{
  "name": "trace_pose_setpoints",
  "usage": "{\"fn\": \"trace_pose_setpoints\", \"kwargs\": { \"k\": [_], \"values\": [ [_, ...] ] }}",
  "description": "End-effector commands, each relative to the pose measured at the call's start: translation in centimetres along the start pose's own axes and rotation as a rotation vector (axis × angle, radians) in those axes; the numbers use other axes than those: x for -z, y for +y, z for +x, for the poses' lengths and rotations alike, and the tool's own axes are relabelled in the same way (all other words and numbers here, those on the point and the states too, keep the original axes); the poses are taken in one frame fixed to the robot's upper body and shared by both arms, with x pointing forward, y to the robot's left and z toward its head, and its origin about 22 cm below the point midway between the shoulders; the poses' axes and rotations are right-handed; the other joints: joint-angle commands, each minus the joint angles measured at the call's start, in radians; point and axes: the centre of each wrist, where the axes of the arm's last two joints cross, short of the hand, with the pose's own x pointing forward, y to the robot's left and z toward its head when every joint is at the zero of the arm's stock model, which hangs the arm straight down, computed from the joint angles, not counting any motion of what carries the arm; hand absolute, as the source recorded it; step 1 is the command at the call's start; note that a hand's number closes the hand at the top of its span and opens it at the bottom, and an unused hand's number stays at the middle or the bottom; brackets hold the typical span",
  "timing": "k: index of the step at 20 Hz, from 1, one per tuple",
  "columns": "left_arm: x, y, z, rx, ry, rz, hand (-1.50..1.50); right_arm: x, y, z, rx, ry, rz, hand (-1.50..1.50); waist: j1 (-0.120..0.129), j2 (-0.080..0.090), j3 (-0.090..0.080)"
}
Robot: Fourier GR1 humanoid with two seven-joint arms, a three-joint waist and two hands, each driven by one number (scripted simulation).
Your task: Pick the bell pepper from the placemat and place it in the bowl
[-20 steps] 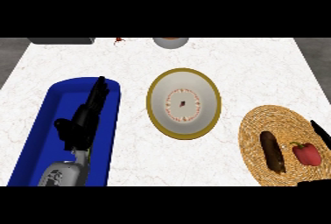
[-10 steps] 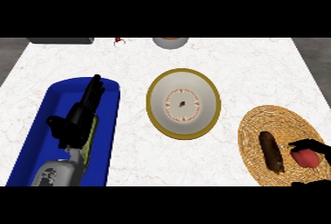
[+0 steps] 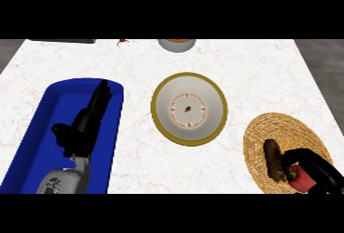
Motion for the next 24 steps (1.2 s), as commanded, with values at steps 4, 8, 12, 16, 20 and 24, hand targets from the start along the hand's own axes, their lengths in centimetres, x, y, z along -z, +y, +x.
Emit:
{"fn": "trace_pose_setpoints", "kwargs": {
  "k": [4, 8, 12, 16, 20, 24],
  "values": [
    [0.2, 0.0, 0.1, 0.009, -0.001, -0.015, 0.00, 9.0, 10.5, 10.5, 0.314, -0.297, 0.081, 1.50, 0.030, 0.012, 0.061],
    [0.3, -0.4, 0.1, -0.001, 0.014, 0.005, 0.00, 9.3, 12.1, 15.7, 0.427, -0.440, 0.011, 1.50, -0.007, 0.002, 0.065],
    [-0.2, 0.9, -0.4, -0.002, 0.008, 0.026, 0.00, 9.0, 11.4, 22.7, 0.397, -0.545, -0.146, 1.50, -0.021, 0.000, 0.063],
    [0.4, 1.0, 0.1, -0.004, 0.006, 0.032, 0.00, 7.9, 9.8, 29.5, 0.343, -0.573, -0.280, 1.50, -0.023, 0.003, 0.064],
    [-0.5, 0.9, -1.2, -0.008, 0.016, 0.044, 0.00, 4.8, 7.5, 34.4, 0.277, -0.513, -0.355, 1.50, -0.025, 0.004, 0.062],
    [0.6, 0.9, -0.2, 0.003, 0.013, 0.019, 0.00, 4.6, 6.1, 36.9, 0.212, -0.445, -0.367, 1.50, -0.020, 0.008, 0.062]
  ]
}}
